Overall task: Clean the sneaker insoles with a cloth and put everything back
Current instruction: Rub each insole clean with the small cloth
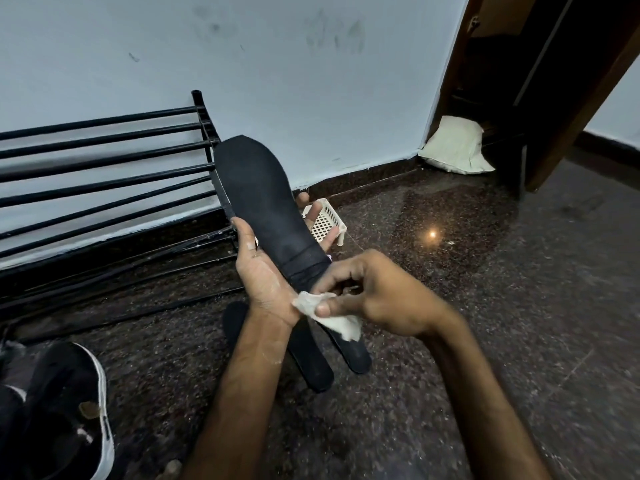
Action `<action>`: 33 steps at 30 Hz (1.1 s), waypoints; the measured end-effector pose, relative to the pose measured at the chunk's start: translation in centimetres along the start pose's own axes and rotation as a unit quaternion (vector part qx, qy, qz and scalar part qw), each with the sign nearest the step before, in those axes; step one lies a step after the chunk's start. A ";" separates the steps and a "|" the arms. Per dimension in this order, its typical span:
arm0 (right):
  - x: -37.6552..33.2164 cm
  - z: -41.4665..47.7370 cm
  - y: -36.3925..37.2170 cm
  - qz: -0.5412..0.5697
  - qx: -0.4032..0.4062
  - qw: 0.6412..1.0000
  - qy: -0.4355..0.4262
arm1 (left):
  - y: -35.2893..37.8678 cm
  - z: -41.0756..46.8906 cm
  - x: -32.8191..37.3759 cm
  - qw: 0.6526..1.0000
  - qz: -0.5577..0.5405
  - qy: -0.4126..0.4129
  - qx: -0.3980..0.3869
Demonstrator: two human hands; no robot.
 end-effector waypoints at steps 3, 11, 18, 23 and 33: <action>0.4 -0.8 -2.0 0.049 0.130 0.990 -0.016 | -0.3 0.0 -0.2 1.000 0.007 -0.024 -0.015; 2.5 1.7 1.5 -0.285 0.242 0.924 -0.082 | -0.7 -0.1 -2.3 0.993 0.053 -0.100 0.016; 3.0 0.1 1.2 0.009 -0.050 0.999 0.016 | -3.1 0.7 -0.1 0.998 0.008 -0.048 0.026; 2.9 -1.7 -1.9 0.132 0.057 0.990 0.002 | -4.1 0.8 0.3 0.997 -0.017 -0.077 -0.008; 5.2 2.2 3.9 -0.223 0.225 0.943 -0.101 | -3.9 0.7 -2.0 0.990 0.025 -0.123 0.063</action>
Point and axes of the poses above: each hand's wrist, its own z-axis towards the middle knuckle, its own y-axis out of the palm, x = y × z, the point moved 1 cm from there along z, towards the middle knuckle, and after that the axes turned 12 degrees about -y, right-handed, at the moved point
